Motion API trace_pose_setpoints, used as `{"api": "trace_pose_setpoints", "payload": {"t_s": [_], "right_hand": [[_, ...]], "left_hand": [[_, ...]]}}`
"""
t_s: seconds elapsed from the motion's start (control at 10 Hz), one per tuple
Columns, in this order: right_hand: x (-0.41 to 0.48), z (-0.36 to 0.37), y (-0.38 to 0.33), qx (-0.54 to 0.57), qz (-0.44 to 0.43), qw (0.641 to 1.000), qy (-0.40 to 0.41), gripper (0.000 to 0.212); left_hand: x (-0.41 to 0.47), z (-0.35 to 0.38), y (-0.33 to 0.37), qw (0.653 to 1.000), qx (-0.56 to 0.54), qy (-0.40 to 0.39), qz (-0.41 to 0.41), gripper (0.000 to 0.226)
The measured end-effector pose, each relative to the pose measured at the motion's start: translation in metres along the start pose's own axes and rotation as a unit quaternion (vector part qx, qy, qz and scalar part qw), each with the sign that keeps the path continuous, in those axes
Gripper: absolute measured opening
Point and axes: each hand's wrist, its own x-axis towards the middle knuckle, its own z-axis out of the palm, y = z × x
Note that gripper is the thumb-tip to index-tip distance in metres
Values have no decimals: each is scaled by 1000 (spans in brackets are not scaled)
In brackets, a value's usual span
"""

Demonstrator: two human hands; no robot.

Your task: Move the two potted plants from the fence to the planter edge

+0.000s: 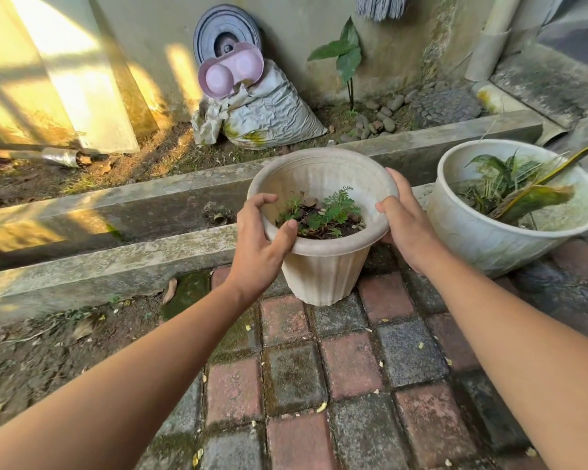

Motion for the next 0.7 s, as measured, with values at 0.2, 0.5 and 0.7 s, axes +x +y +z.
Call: {"api": "trace_pose_setpoints", "payload": {"t_s": [0.2,0.5,0.7], "right_hand": [[-2,6,8,25,21,999,31,68],[-15,-33,-59,-160,78,984,3,68],[-45,-93,-214,-248,0,966,-68,56]], "left_hand": [[4,-2,-13,1000,9,-17,14,47],[10,-50,39,958,142,-162,-188,72],[22,-142,179,924,281,-171,-195,78]]}}
